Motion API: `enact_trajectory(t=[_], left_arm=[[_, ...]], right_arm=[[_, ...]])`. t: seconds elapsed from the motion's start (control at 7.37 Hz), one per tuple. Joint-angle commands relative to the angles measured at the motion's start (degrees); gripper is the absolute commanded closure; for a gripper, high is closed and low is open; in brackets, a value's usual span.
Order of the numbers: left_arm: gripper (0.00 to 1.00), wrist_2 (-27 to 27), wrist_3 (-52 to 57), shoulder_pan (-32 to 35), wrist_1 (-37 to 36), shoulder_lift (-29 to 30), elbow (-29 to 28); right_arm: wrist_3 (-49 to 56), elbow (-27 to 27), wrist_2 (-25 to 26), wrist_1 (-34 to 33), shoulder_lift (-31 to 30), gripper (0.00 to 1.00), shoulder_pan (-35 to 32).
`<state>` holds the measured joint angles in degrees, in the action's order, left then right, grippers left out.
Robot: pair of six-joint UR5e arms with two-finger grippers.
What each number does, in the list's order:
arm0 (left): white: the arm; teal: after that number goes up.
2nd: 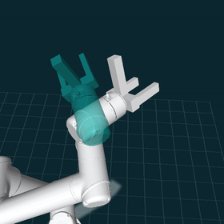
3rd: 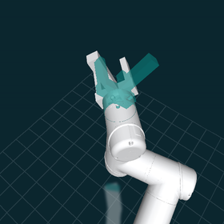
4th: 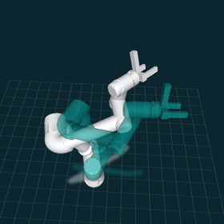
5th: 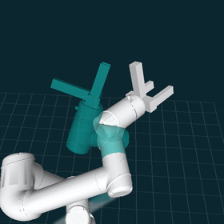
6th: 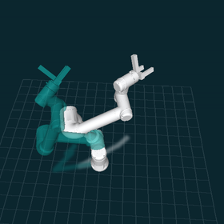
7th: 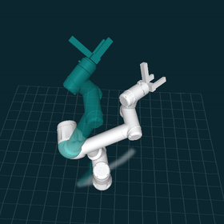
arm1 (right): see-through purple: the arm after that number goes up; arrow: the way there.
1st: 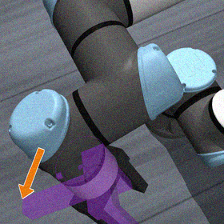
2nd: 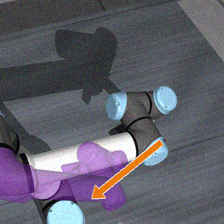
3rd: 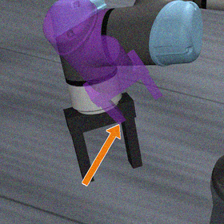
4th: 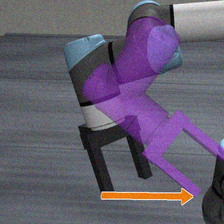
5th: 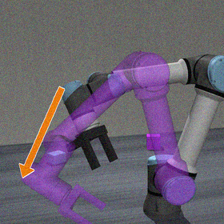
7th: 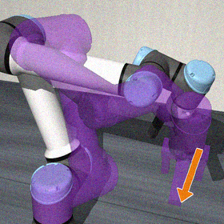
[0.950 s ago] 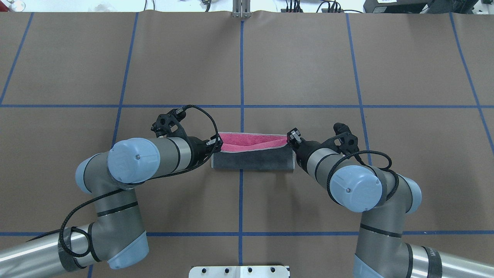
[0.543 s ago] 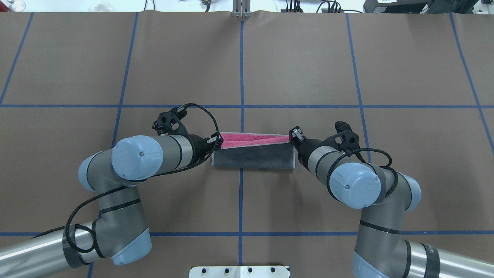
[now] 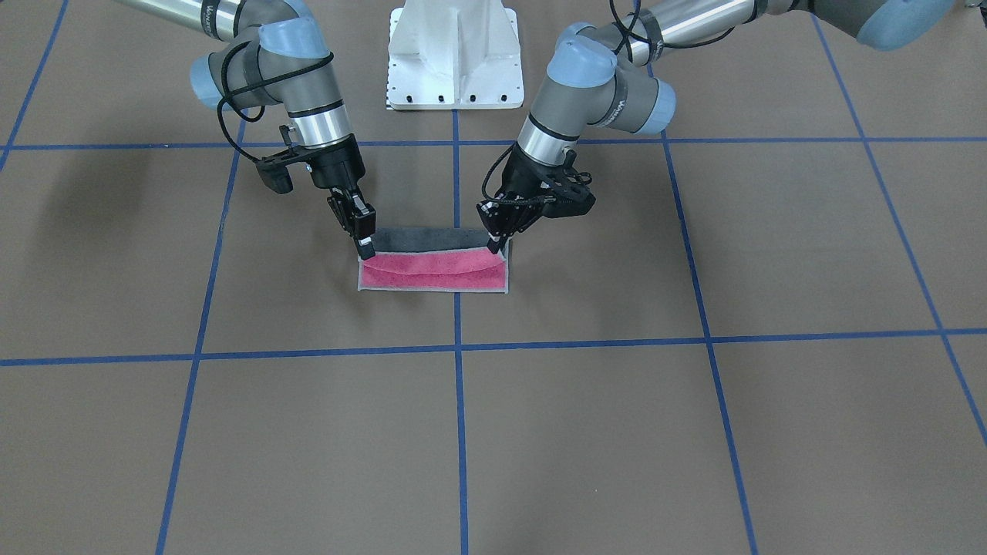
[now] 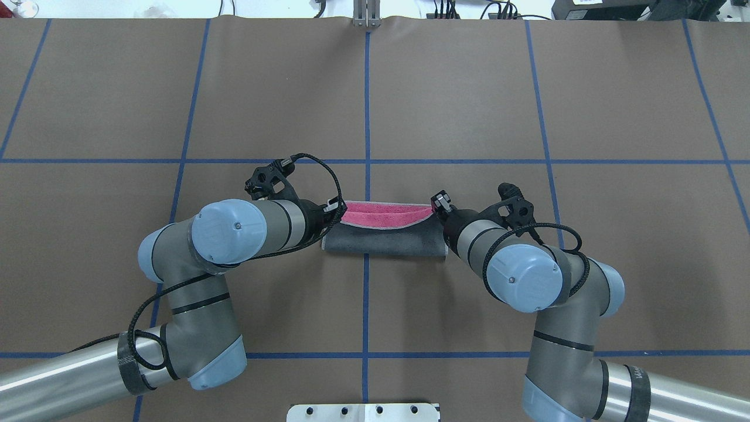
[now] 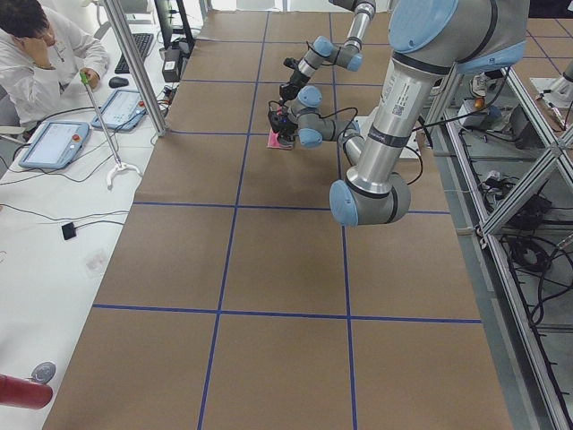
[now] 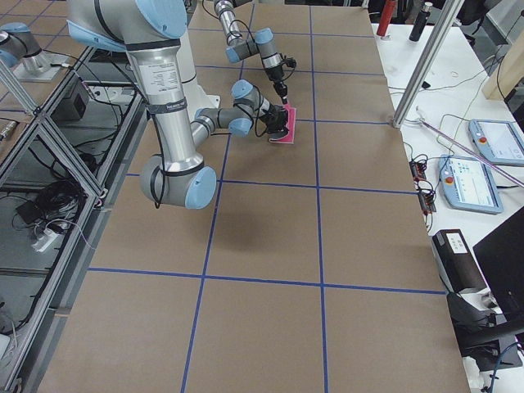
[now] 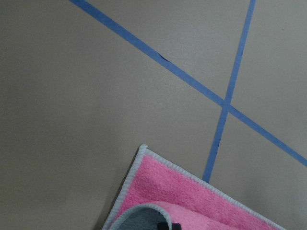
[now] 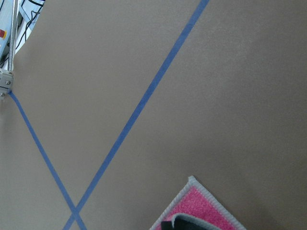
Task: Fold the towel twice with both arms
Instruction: 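Lay the held edge onto the far edge and open both grippers, then grasp the folded towel's end with the left gripper while the right arm withdraws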
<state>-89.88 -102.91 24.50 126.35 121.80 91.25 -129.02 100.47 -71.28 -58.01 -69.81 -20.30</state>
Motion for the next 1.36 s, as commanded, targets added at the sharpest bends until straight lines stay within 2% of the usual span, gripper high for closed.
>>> enact_trajectory(t=[0.0,0.14,0.27,0.41,0.54,0.68,0.95,1.09,1.22], left_arm=[[1.00,0.0,0.1,0.6,0.1,0.0,-0.4],[0.79,0.0,0.1,1.0,0.3,0.1,-1.1],[0.49,0.0,0.1,1.6,0.4,0.2,-1.3],[0.25,0.0,0.1,1.7,0.4,0.3,-2.2],[0.16,0.0,0.2,2.1,0.5,0.3,-2.2],[0.15,0.0,0.3,2.5,0.4,0.5,-2.2],[0.04,-0.6,2.9,2.7,0.6,0.5,-1.9],[0.01,-0.7,4.3,2.7,0.7,0.3,-1.5],[0.00,-1.7,6.6,2.4,0.9,-0.1,-1.3]], right_arm=[[0.1,-0.2,0.0,-0.1,0.0,1.00,0.0],[0.2,-0.2,0.0,-0.2,0.0,0.92,-0.5],[1.4,-0.6,-0.1,-0.1,0.1,0.69,-1.2],[2.7,-1.1,-0.4,-0.2,0.1,0.41,-1.9],[4.9,-1.1,-2.4,-0.1,0.5,0.01,-3.0],[5.4,-1.2,-4.3,-0.2,1.1,0.00,-4.8],[10.5,-1.2,-6.0,-0.3,1.3,0.00,-6.1],[15.5,-1.0,-10.4,-0.6,1.3,0.00,-7.9],[22.3,-0.2,-15.8,-4.3,1.2,0.00,-10.7]])
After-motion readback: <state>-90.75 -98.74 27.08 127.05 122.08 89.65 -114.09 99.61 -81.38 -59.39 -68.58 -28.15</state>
